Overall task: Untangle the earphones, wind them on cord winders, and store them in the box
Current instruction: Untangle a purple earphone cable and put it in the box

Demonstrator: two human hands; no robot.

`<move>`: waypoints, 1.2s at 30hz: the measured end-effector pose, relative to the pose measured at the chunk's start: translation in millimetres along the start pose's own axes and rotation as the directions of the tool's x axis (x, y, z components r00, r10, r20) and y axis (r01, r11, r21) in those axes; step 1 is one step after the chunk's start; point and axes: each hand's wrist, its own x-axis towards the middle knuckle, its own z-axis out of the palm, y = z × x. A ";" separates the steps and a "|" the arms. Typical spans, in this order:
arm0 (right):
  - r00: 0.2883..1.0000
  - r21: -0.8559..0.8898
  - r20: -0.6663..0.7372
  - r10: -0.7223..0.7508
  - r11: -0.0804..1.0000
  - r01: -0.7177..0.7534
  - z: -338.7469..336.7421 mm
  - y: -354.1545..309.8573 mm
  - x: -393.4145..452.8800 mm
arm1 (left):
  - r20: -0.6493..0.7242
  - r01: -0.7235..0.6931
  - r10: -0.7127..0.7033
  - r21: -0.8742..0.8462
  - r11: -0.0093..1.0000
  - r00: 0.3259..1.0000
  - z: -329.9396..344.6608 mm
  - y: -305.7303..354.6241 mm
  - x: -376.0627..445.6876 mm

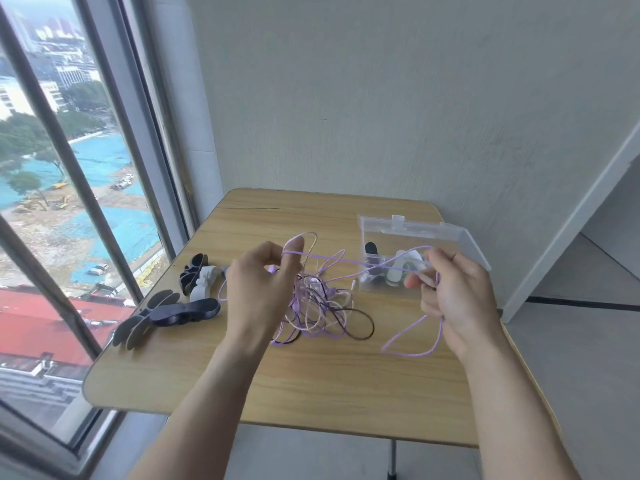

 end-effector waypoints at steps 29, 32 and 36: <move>0.952 -0.794 -0.024 -0.307 0.584 0.169 -11.7 16.5 3.6 | 0.116 -0.198 0.196 0.010 0.980 0.974 -7.8 2.8 1.0; 0.874 -0.434 0.304 -0.378 0.762 0.480 18.0 8.5 -22.2 | 0.137 -0.275 0.270 0.022 0.961 0.953 -1.3 4.6 -3.3; 0.806 -0.265 0.580 -0.121 0.907 0.327 38.1 11.0 -40.8 | 0.173 -0.435 0.409 0.156 0.887 0.896 3.7 2.5 -7.8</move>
